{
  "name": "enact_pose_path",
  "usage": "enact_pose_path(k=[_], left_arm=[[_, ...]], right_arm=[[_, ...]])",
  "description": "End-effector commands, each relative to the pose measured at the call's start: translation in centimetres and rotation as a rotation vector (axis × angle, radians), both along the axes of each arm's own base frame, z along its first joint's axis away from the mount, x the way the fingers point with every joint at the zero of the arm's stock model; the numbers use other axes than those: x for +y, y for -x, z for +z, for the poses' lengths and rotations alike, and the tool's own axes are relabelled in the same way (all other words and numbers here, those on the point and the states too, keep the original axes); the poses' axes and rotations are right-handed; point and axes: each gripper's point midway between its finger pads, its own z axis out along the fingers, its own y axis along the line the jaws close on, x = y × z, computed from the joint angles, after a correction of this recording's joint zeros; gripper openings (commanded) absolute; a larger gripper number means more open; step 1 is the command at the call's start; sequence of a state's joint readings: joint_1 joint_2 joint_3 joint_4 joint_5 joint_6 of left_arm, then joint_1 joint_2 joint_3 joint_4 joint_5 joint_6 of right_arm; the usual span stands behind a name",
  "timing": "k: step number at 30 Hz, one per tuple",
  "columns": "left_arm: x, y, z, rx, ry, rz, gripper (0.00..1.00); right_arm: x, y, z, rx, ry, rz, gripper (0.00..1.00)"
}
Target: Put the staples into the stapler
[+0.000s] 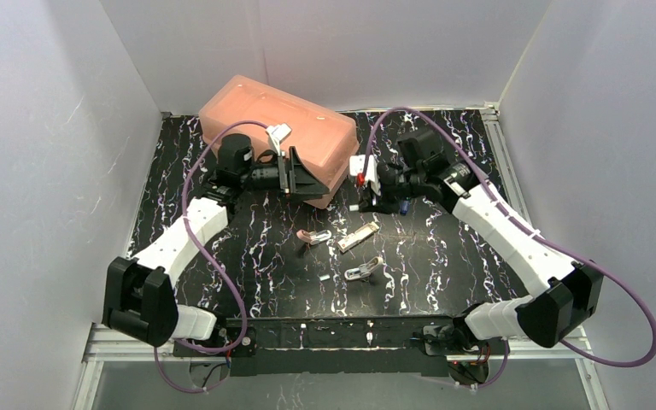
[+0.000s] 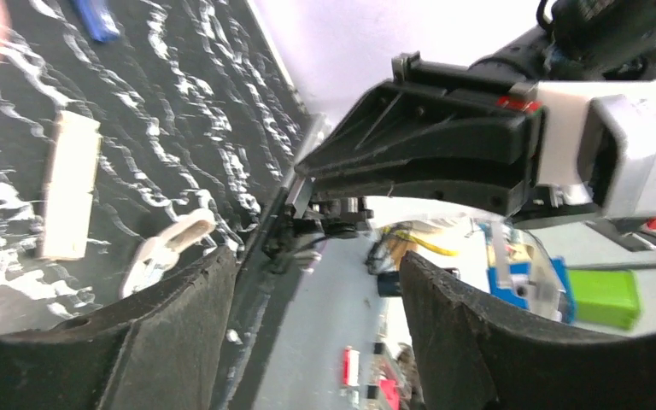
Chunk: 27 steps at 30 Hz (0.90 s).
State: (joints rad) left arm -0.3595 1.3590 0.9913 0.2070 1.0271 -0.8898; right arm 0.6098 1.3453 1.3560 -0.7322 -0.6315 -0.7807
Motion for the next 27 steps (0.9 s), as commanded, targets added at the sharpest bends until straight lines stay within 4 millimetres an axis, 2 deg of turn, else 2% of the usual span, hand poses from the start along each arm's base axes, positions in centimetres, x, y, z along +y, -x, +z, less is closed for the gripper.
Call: enact_pose_path(k=[1, 6, 9, 11, 14, 18, 21, 24, 27], left_arm=[[3.3, -0.5, 0.2, -0.212, -0.149, 0.069, 0.70], [7.6, -2.3, 1.0, -0.268, -0.256, 0.237, 0.78], [10.6, -3.8, 1.4, -0.273, -0.313, 0.368, 0.84], [12.0, -4.3, 1.6, -0.285, -0.336, 0.419, 0.86], [13.1, -4.8, 2.3, -0.331, -0.366, 0.457, 0.90], [14.3, -5.3, 2.1, -0.363, -0.391, 0.489, 0.98], [14.9, -5.4, 1.7, -0.366, -0.383, 0.501, 0.99], [16.3, -5.8, 1.4, -0.361, -0.385, 0.540, 0.98], [16.6, -5.8, 1.3, -0.364, -0.385, 0.542, 0.98]], right_arm=[[-1.0, 2.5, -3.6, 0.003, 0.117, 0.028, 0.12], [-0.4, 5.0, -7.8, 0.044, 0.214, 0.035, 0.12], [0.2, 5.9, -9.8, 0.059, 0.256, 0.024, 0.14], [0.5, 6.6, -11.1, 0.079, 0.274, 0.015, 0.14], [0.6, 7.2, -12.7, 0.070, 0.312, 0.008, 0.14], [0.3, 7.4, -14.4, 0.032, 0.384, 0.023, 0.14], [0.2, 7.2, -15.5, 0.030, 0.427, 0.034, 0.14], [0.3, 6.9, -16.1, 0.023, 0.448, 0.037, 0.14], [0.3, 6.7, -16.5, 0.022, 0.462, 0.040, 0.14]])
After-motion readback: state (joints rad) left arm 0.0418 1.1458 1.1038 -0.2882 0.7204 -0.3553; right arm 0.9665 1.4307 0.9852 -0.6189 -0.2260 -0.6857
